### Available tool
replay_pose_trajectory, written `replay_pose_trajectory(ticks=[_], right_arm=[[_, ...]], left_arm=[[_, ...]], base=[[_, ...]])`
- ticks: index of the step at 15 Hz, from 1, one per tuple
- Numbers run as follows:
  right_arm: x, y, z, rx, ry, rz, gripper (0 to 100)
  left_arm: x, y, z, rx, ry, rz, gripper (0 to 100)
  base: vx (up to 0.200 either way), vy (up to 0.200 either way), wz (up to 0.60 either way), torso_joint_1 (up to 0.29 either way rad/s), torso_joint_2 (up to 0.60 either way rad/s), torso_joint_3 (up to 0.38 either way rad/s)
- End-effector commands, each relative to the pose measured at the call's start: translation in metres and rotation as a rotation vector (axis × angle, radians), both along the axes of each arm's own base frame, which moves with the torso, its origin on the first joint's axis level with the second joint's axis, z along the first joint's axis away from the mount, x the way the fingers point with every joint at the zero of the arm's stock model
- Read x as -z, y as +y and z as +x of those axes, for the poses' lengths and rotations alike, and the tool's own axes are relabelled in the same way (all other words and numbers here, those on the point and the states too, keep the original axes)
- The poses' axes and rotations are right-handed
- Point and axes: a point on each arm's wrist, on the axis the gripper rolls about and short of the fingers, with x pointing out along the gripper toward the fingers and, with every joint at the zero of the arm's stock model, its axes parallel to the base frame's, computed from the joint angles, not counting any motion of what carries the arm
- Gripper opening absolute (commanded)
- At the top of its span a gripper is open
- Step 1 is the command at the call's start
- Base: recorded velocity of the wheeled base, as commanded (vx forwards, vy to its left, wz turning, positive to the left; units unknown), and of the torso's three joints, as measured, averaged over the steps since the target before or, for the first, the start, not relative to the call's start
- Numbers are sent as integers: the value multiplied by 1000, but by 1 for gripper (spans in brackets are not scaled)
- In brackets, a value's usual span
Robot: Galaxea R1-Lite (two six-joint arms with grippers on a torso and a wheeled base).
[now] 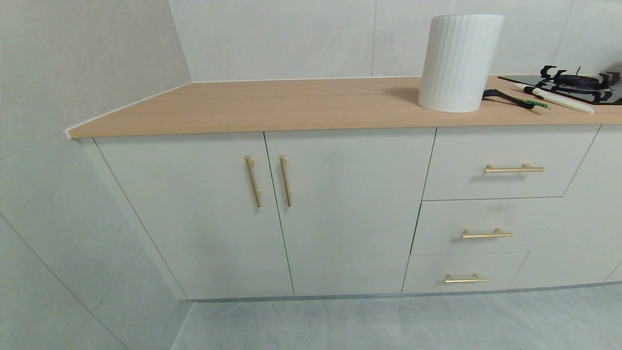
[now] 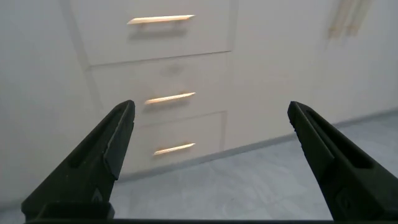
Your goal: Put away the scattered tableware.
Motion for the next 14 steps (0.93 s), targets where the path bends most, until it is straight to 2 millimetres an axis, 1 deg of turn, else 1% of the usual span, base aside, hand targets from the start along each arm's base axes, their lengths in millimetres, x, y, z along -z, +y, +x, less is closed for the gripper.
replay_pose_trajectory(ticks=[1, 2, 3, 6, 7, 9, 10, 11, 12, 14], right_arm=[[6, 1, 1, -41, 42, -13, 100], [6, 2, 2, -107, 46, -18, 100], [6, 3, 2, -129, 47, -21, 100], [6, 3, 2, -131, 44, 2, 100], [7, 3, 2, -129, 36, 57, 100], [7, 3, 2, -133, 39, 58, 100], [7, 3, 2, -134, 39, 47, 100], [7, 3, 2, -142, 41, 52, 100], [11, 4, 2, -170, 79, 52, 100], [12, 4, 2, -190, 90, 46, 100]], left_arm=[[8, 0, 2, 20, 37, 5, 100], [8, 0, 2, 21, 37, 24, 100], [8, 0, 2, 19, 36, 45, 100], [8, 0, 2, 16, 38, 48, 100], [8, 0, 3, -7, 37, 48, 100], [9, 2, 3, -81, 35, 90, 100], [8, 1, 3, -48, 21, 85, 100], [8, -1, 3, 34, 11, 47, 100], [8, -1, 3, 71, 23, -18, 100], [8, -2, 3, 78, 34, -25, 100]], base=[[0, 0, 0, 0, 0, 0], [0, 0, 0, 0, 0, 0], [0, 0, 0, 0, 0, 0], [0, 0, 0, 0, 0, 0], [0, 0, 0, 0, 0, 0], [0, 0, 0, 0, 0, 0], [0, 0, 0, 0, 0, 0], [0, 0, 0, 0, 0, 0], [0, 0, 0, 0, 0, 0], [0, 0, 0, 0, 0, 0]])
